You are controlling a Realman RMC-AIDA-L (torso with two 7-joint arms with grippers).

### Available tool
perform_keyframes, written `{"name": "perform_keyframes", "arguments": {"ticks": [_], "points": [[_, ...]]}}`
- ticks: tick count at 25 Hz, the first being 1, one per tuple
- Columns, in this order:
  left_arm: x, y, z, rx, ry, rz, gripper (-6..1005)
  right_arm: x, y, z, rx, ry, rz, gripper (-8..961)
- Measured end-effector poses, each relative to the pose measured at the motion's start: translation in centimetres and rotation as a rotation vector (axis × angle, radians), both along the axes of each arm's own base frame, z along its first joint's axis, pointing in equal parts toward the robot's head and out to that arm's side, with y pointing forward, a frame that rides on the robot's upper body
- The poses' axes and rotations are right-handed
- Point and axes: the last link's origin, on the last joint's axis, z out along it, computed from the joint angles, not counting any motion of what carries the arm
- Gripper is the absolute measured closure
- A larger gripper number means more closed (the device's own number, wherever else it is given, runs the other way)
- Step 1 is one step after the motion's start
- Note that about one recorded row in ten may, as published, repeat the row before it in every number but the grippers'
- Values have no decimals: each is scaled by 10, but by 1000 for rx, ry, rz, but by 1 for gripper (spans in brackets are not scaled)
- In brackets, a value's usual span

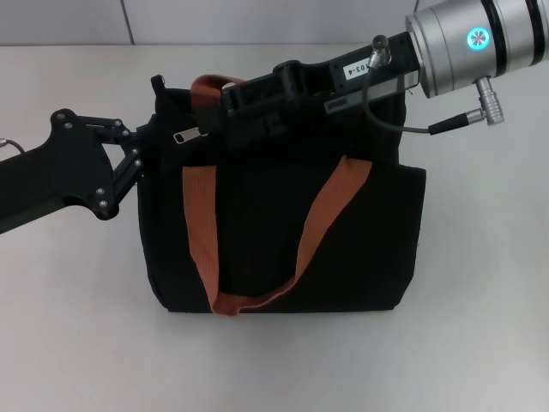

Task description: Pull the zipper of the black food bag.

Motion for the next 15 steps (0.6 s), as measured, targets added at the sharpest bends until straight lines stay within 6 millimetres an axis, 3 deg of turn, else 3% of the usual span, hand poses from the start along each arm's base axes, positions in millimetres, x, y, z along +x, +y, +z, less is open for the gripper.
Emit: {"name": "perform_keyframes", "arguments": {"ticks": [15], "points": [[5,-2,-1,21,-9,-43,975,-7,1,-6,-14,-50,15,228]]}}
